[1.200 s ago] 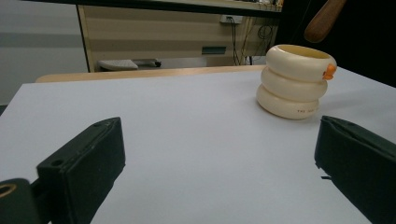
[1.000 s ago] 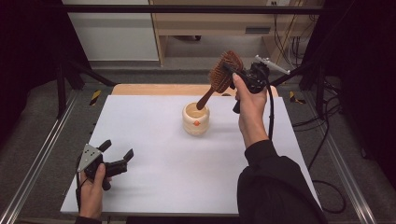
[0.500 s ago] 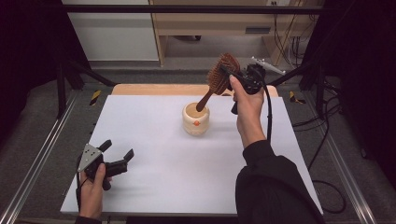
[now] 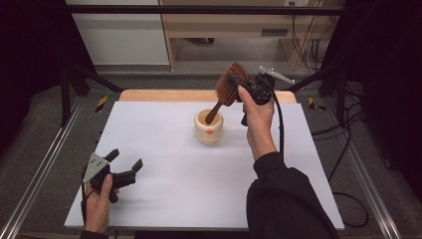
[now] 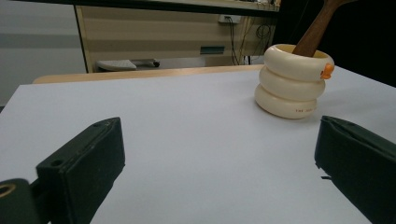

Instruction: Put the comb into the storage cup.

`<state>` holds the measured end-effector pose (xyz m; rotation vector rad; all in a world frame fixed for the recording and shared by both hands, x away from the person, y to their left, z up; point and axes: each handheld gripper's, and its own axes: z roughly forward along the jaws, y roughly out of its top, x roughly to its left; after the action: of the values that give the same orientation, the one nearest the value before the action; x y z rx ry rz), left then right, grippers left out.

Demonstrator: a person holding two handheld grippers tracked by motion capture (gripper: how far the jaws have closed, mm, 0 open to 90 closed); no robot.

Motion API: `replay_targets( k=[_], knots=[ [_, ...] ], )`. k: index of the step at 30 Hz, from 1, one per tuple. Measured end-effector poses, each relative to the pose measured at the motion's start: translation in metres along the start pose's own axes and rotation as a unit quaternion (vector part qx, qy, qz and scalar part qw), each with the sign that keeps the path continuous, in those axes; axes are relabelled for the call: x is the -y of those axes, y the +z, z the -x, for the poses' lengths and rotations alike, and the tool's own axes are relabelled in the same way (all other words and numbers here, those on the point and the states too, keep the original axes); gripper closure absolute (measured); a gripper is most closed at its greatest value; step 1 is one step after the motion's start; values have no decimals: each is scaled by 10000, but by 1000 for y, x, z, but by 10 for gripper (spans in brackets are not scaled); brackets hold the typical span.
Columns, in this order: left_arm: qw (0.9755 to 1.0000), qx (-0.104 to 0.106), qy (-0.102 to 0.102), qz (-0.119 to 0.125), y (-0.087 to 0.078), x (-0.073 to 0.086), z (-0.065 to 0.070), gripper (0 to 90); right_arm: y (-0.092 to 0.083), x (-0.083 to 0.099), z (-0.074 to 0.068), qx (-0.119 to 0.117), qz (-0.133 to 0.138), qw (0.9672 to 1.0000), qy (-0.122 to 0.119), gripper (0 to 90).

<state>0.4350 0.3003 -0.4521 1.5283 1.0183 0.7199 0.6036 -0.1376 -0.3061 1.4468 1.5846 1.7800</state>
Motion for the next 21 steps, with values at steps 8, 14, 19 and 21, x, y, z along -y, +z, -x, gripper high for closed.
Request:
replay_targets(
  k=[8, 14, 19, 21],
  knots=[
    [10000, 11, -9, 10, -1, 0, 0, 18, 7, 10, -1, 19, -90, 10000, -4, 517],
    [10000, 3, -22, 19, -1, 0, 0, 17, 11, 15, -1, 19, -133, 9999, -28, 517],
    [10000, 12, -26, 24, -1, 0, 0, 16, 13, 21, -1, 65, -190, 9998, -48, 516],
    [10000, 11, -29, 26, -1, 0, -1, 16, 13, 22, -1, 112, -198, 9997, -128, 516]
  ],
)
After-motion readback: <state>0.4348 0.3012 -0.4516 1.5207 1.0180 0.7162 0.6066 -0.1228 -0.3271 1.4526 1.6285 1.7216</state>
